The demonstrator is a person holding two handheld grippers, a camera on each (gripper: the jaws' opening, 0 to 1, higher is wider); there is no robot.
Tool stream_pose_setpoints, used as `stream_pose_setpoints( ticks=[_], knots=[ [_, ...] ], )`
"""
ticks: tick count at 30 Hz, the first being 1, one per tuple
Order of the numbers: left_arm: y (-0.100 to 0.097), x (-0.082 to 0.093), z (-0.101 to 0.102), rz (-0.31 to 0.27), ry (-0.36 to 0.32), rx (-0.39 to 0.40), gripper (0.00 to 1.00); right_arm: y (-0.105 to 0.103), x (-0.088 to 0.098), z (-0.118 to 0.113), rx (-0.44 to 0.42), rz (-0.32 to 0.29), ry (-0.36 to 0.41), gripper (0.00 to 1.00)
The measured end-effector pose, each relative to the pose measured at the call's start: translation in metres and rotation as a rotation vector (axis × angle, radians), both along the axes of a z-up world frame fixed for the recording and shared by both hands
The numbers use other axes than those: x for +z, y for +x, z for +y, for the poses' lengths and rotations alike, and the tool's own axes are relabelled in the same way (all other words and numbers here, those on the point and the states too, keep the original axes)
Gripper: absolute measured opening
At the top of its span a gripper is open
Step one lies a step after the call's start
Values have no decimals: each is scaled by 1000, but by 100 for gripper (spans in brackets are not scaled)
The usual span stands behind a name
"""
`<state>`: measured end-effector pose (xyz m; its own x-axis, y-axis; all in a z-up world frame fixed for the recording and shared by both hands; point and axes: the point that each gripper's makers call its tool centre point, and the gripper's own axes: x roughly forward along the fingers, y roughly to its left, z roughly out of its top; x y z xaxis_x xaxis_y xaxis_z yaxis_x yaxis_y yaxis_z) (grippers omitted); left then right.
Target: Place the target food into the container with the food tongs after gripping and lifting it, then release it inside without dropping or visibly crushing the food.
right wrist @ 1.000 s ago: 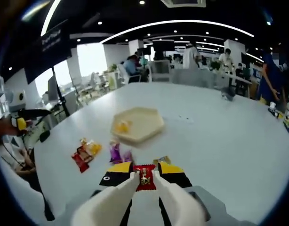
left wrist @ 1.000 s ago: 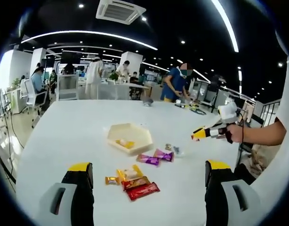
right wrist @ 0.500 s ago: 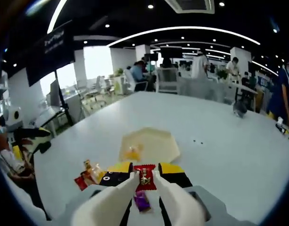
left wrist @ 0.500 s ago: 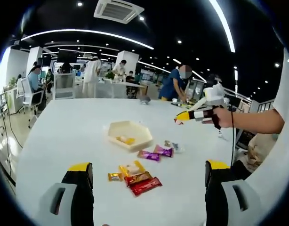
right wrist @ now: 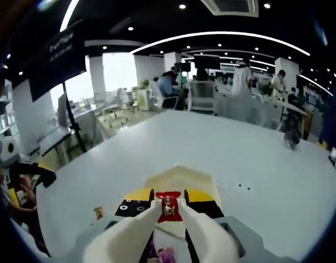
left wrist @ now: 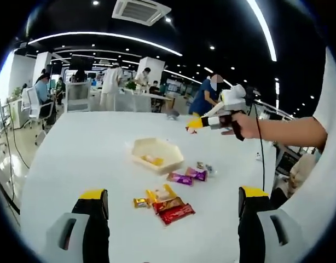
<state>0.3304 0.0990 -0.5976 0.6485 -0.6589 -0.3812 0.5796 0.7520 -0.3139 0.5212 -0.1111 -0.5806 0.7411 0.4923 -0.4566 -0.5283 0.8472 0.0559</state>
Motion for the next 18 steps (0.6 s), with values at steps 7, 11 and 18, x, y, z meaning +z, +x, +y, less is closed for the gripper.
stream_pose_setpoints(
  ticks=[7,11,18],
  knots=[
    [2,0,12,-5,4,23,99,27,-1,17,18,-2,-7,21],
    [4,3,22,-6,-1,51,99,37,-1,24,44,-17,-19,25],
    [5,7,34,-13,-2,81,99,41,-2,25,46,-8,7,27]
  ],
)
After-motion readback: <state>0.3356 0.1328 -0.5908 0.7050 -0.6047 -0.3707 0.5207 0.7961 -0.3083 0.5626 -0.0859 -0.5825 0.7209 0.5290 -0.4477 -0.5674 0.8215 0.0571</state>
